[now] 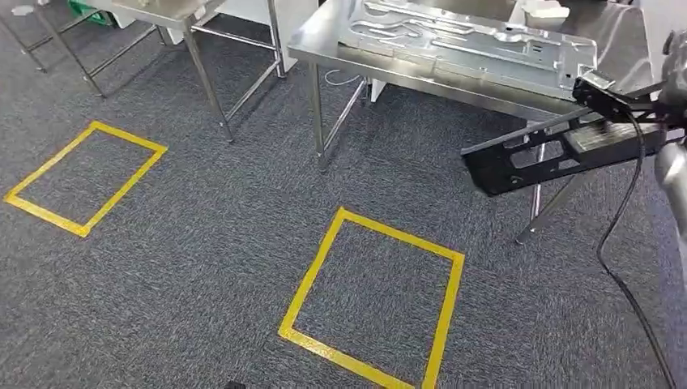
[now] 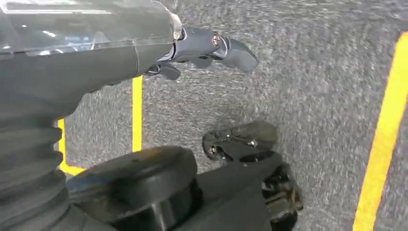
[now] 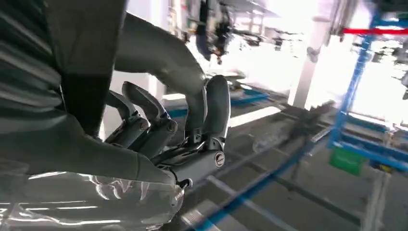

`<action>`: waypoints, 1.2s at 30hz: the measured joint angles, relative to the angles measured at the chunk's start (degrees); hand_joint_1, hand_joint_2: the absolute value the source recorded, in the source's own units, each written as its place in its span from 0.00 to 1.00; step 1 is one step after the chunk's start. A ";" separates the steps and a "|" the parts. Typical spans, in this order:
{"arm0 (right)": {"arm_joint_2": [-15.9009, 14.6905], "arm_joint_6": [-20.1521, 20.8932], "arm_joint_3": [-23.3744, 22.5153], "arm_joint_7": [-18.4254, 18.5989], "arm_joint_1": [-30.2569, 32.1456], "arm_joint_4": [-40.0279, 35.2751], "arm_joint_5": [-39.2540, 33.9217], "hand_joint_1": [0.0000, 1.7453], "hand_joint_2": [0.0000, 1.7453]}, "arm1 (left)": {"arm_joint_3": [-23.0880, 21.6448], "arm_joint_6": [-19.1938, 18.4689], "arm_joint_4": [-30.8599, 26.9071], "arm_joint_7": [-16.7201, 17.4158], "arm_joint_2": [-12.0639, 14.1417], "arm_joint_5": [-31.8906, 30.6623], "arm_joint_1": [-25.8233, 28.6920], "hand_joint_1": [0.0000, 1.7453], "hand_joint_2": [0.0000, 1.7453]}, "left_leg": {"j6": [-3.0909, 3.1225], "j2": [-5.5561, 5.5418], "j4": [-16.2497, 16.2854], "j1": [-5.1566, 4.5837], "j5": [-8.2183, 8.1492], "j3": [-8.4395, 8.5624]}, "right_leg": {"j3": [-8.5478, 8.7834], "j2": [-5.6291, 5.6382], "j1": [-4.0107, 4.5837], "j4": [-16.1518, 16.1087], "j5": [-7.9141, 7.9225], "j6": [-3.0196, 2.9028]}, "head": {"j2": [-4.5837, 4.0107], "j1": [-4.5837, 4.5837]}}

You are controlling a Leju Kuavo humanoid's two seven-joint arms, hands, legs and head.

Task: Take the parts from the cabinet and place them on the table.

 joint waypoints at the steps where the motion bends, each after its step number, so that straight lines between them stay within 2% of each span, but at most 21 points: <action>1: -0.79 0.09 0.00 -0.18 0.09 0.02 -0.02 1.00 1.00 | -0.07 -0.04 0.00 0.04 0.02 -0.04 -0.04 0.00 1.00 | -0.24 0.68 -0.20 -0.04 -0.07 0.16 | -0.09 0.68 0.09 0.13 -0.04 -0.32 | -0.02 0.00; 2: -1.05 0.11 -0.02 -0.29 -0.01 0.02 -0.07 1.00 1.00 | -0.15 -0.04 0.00 0.09 0.00 -0.07 -0.12 0.00 1.00 | -0.59 1.32 -0.12 0.01 -0.18 0.42 | -0.21 1.37 0.10 0.03 0.07 -0.63 | 0.00 0.02; 3: -1.49 0.11 -0.02 -0.35 -0.02 -0.13 -0.11 1.00 1.00 | -0.33 -0.07 0.00 0.09 0.00 -0.09 -0.33 0.00 1.00 | -1.04 0.07 0.09 0.32 -0.87 0.14 | -0.01 1.87 -0.54 -0.12 0.15 -1.02 | 0.00 -0.02; 4: -1.53 0.11 -0.02 -0.37 -0.21 -0.26 -0.11 1.00 1.00 | -0.50 -0.07 0.00 0.07 0.02 -0.18 -0.46 0.00 1.00 | -1.12 -3.03 1.70 0.59 -2.16 -0.32 | -0.07 2.45 -0.55 -0.13 0.15 -1.19 | 0.00 0.02; 5: -1.73 0.11 0.00 -0.35 -0.36 -0.26 -0.11 1.00 1.00 | -0.70 -0.07 0.00 0.09 0.02 -0.26 -0.44 0.00 1.00 | -1.08 -4.72 5.66 0.59 -4.47 -2.03 | -0.10 3.13 -0.52 -0.13 0.21 -1.43 | 0.00 -0.02; 7: -1.73 0.07 0.00 -0.44 0.03 -0.26 -0.35 1.00 1.00 | -0.85 -0.13 0.00 0.48 0.02 0.33 -0.20 0.00 1.00 | -0.99 -5.98 15.01 0.51 -8.27 -6.36 | -0.09 4.67 -0.30 -0.13 0.22 -1.93 | 0.00 -0.02; 8: -1.71 0.02 0.00 -0.46 0.46 -0.31 -0.59 1.00 1.00 | -0.85 -0.24 0.00 0.72 0.02 0.46 -0.10 0.00 1.00 | -0.93 -6.29 17.79 0.49 -8.62 -7.91 | -0.08 5.17 -0.09 -0.12 0.20 -2.01 | 0.00 -0.02; 9: -1.71 -0.02 0.00 -0.48 0.93 -0.35 -0.66 1.00 1.00 | -0.85 -0.37 0.00 0.96 0.02 0.55 -0.08 0.00 1.00 | -0.72 -6.39 17.90 0.48 -7.68 -8.32 | -0.03 5.71 0.09 -0.11 0.18 -2.14 | 0.00 -0.02; 10: -1.75 -0.04 0.00 -0.48 1.29 -0.50 -0.68 1.00 1.00 | -0.85 -0.52 0.00 1.14 0.02 0.83 -0.13 0.00 1.00 | -0.33 -6.42 15.34 0.39 -5.42 -7.55 | 0.04 6.49 0.21 -0.06 0.18 -2.14 | 0.00 -0.02; 12: -1.88 -0.04 0.00 -0.48 1.49 -0.72 -0.68 1.00 1.00 | -0.83 -0.57 0.00 1.36 0.02 1.53 -0.23 0.00 1.00 | 0.70 -6.83 5.53 0.15 0.26 -3.74 | 0.18 7.47 0.43 0.02 0.18 -2.13 | 0.00 -0.02; 13: -2.03 -0.04 0.00 -0.44 1.55 -0.87 -0.74 1.00 1.00 | -0.79 -0.63 0.02 1.46 0.24 1.53 -0.25 0.00 1.00 | 1.35 -7.82 2.22 0.00 0.96 -2.58 | 0.11 7.71 0.38 0.01 0.22 -2.05 | 0.00 -0.02; 14: -2.19 -0.07 0.00 -0.44 1.59 -0.94 -0.79 1.00 1.00 | -0.77 -0.72 0.02 1.51 0.24 1.55 -0.30 0.00 1.00 | 1.34 -7.83 1.06 0.00 0.87 -2.10 | -0.09 8.16 0.64 0.20 0.25 -1.74 | -0.02 0.00; 15: -2.38 -0.02 0.00 -0.46 1.66 -0.96 -0.81 1.00 1.00 | -0.77 -0.83 0.02 1.60 0.24 1.55 -0.41 0.00 1.00 | 1.32 -7.77 1.23 -0.14 0.85 -2.02 | -0.21 8.29 0.42 0.02 0.48 -1.35 | 0.02 -0.02; 17: -2.85 0.94 -0.02 -1.11 2.02 -1.11 -1.81 1.00 1.00 | -0.74 -1.18 0.02 1.60 0.24 1.57 -0.49 0.00 1.00 | 1.77 -7.64 0.88 -0.27 1.16 -1.99 | -0.19 8.64 0.13 -0.39 0.82 -0.56 | 0.00 0.00; 18: -2.87 1.75 -0.07 -1.60 2.17 -1.42 -2.43 1.00 1.00 | -0.72 -1.36 0.00 1.62 0.09 1.59 -0.62 0.00 1.00 | 2.02 -7.31 -0.27 0.34 2.03 -1.49 | -0.19 8.30 0.32 -0.48 0.80 -0.30 | 0.00 -0.02; 19: -2.95 2.91 -0.13 -1.95 1.75 -1.51 -3.13 1.00 1.00 | -0.70 -1.46 0.02 1.62 0.33 1.59 -0.72 0.00 1.00 | 0.92 -7.66 -0.68 -0.35 1.69 -1.56 | 0.44 7.20 0.42 -1.47 1.59 -0.76 | -0.02 0.09; 20: -2.95 4.42 -0.15 -2.19 1.02 -1.55 -3.83 1.00 1.00 | -0.70 -1.57 0.02 1.62 0.33 1.59 -0.74 0.00 1.00 | 1.32 -7.96 -0.80 -0.25 2.17 -1.91 | 0.44 7.37 0.41 -1.61 1.12 -1.19 | 0.00 0.11; 21: -3.06 5.82 -0.28 -2.51 0.48 -1.64 -4.61 1.00 1.00 | -0.68 -1.64 0.02 1.66 0.39 1.66 -0.67 0.00 1.00 | 1.40 -7.97 -0.69 -0.28 2.27 -1.97 | 0.27 7.31 0.36 -1.78 1.56 -1.30 | 0.00 0.13; 24: -2.74 8.13 -0.55 -3.85 -0.90 -2.89 -6.91 1.00 1.00 | -0.68 -1.62 0.02 1.49 0.44 2.25 -0.45 0.00 1.00 | 1.66 -8.13 -0.48 -0.42 2.44 -2.36 | 0.12 7.16 0.19 -1.85 1.73 -0.64 | -0.02 0.18; 31: -2.47 7.96 -1.03 -8.66 -5.19 -9.88 -15.30 1.00 1.00 | -0.68 -1.11 0.02 1.53 0.48 2.51 -0.42 0.00 1.00 | 1.90 -8.34 -0.37 -0.60 2.60 -2.57 | -0.08 6.97 0.04 -1.87 1.85 -0.42 | 0.00 0.15; 36: -2.56 6.12 -0.68 -9.05 -4.94 -15.50 -17.73 1.00 1.00 | -0.70 -0.79 0.02 1.77 0.46 2.78 -0.48 0.00 1.00 | 1.90 -8.32 -0.38 -0.60 2.60 -2.56 | -0.15 6.98 0.05 -1.87 1.84 -0.42 | 0.00 0.15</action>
